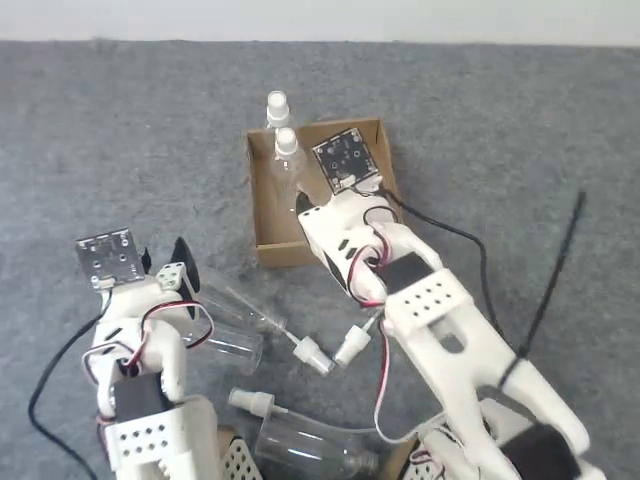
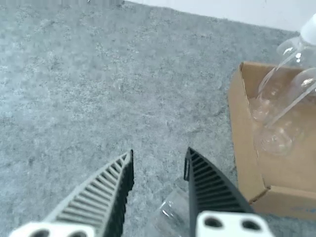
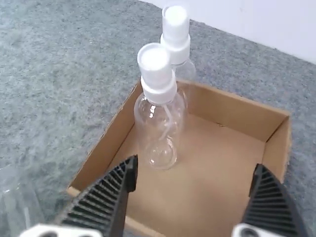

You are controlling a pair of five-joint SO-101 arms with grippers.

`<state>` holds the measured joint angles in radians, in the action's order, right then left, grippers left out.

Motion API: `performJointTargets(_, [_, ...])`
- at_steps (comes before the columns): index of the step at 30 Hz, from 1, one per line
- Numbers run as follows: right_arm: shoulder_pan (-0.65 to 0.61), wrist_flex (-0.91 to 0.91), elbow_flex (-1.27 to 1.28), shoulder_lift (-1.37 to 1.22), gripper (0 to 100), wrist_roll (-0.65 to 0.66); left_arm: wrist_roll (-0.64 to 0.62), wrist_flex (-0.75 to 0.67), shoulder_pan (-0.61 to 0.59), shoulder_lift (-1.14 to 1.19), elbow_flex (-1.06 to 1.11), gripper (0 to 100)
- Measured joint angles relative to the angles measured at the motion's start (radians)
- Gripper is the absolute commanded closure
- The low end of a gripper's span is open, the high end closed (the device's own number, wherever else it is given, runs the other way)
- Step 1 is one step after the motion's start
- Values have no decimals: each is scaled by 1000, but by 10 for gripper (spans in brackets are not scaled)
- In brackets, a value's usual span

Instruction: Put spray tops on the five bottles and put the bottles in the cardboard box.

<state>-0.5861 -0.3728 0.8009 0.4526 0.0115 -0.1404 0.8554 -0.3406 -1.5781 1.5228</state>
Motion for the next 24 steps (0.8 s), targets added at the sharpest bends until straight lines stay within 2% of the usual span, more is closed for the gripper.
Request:
performJointTargets(9, [0, -235, 0, 187, 696, 0, 0, -31, 2, 2, 15, 840])
performJointTargets(13, [-17, -371, 0, 262, 696, -2, 0, -44, -57, 2, 15, 840])
performJointTargets(24, [-267, -692, 0, 463, 696, -2, -2, -86, -97, 2, 15, 840])
